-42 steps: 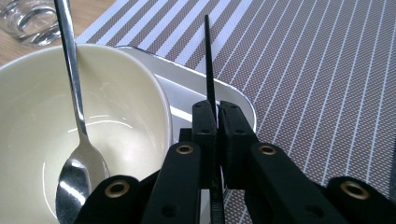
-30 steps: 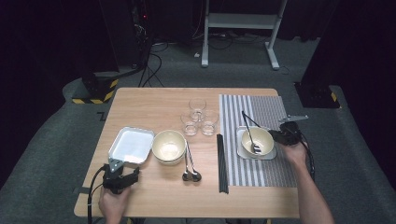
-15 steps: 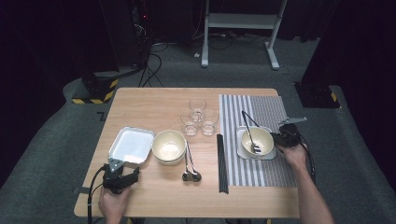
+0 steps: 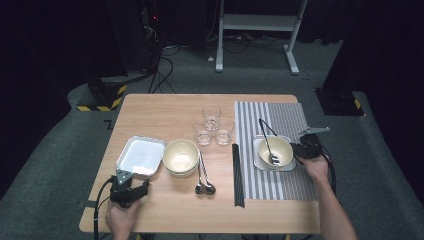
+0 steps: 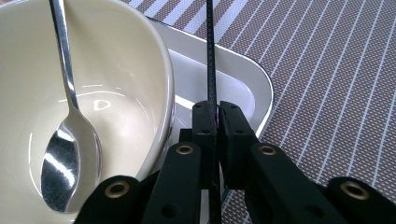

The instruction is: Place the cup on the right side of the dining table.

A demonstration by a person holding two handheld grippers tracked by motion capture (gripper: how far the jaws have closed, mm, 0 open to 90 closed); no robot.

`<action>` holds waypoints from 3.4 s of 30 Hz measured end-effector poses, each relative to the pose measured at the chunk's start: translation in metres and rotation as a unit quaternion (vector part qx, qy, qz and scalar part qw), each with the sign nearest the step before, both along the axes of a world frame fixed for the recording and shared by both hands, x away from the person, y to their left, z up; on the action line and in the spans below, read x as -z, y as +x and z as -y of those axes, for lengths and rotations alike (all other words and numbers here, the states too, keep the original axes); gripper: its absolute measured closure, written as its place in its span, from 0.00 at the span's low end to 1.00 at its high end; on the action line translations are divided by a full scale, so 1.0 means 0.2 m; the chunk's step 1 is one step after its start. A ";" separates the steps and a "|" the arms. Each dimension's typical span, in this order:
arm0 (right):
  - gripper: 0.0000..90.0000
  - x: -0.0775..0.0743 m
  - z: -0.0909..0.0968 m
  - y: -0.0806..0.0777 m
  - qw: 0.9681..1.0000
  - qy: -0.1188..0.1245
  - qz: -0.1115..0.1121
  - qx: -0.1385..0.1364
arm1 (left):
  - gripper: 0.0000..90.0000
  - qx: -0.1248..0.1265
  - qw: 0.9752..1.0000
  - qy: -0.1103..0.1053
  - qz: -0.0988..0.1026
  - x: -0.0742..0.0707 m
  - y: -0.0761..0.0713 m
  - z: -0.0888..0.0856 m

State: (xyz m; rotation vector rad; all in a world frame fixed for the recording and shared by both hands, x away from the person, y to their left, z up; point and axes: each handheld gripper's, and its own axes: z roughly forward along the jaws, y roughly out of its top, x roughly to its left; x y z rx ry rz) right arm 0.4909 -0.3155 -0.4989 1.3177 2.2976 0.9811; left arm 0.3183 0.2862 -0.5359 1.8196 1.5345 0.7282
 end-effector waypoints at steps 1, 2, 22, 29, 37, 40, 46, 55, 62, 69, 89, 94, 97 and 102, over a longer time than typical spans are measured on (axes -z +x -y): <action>0.96 0.00 0.00 0.00 1.000 -0.002 0.000 0.001 | 0.31 0.000 1.000 0.000 0.000 0.00 0.00 0.00; 0.96 0.00 0.00 0.00 1.000 -0.003 0.000 0.000 | 0.31 0.000 1.000 0.000 0.000 0.00 0.00 0.00; 0.96 0.00 -0.01 -0.01 1.000 -0.007 0.001 -0.004 | 0.31 0.000 1.000 0.000 0.000 0.00 0.00 0.00; 0.95 0.00 -0.01 0.00 1.000 -0.003 0.000 -0.003 | 0.31 0.000 1.000 0.000 0.000 0.00 0.00 0.00; 0.86 -0.01 0.01 0.00 1.000 0.010 -0.006 0.009 | 0.31 0.000 1.000 0.000 0.000 0.00 0.00 0.00; 0.86 -0.01 0.01 -0.01 1.000 0.010 0.001 0.009 | 0.31 0.000 1.000 0.000 0.000 0.00 0.00 0.00; 0.86 -0.03 0.01 -0.03 1.000 0.012 0.014 0.024 | 0.31 0.000 1.000 0.000 0.000 0.00 0.00 0.00; 0.86 -0.08 0.03 -0.08 0.998 0.012 0.039 0.047 | 0.31 0.000 1.000 0.000 0.000 0.00 0.00 0.00; 0.85 -0.09 0.04 -0.13 0.997 0.019 0.052 0.058 | 0.31 0.000 1.000 -0.001 0.000 0.00 0.00 0.00; 0.83 -0.10 0.07 -0.21 0.994 0.027 0.071 0.073 | 0.31 0.001 1.000 -0.001 0.000 0.00 0.00 0.00; 0.82 -0.13 0.07 -0.44 0.991 0.031 0.094 0.093 | 0.30 0.002 1.000 -0.001 -0.002 0.00 0.00 0.00; 0.82 -0.13 0.05 -0.53 0.989 0.034 0.106 0.094 | 0.30 0.003 1.000 -0.001 -0.002 0.00 0.00 0.00; 0.82 -0.14 0.05 -0.57 0.988 0.036 0.110 0.098 | 0.30 0.003 1.000 -0.002 -0.002 0.00 0.00 0.00; 0.81 -0.14 0.02 -0.62 0.988 0.038 0.113 0.095 | 0.30 0.004 1.000 -0.002 -0.002 0.00 0.00 0.00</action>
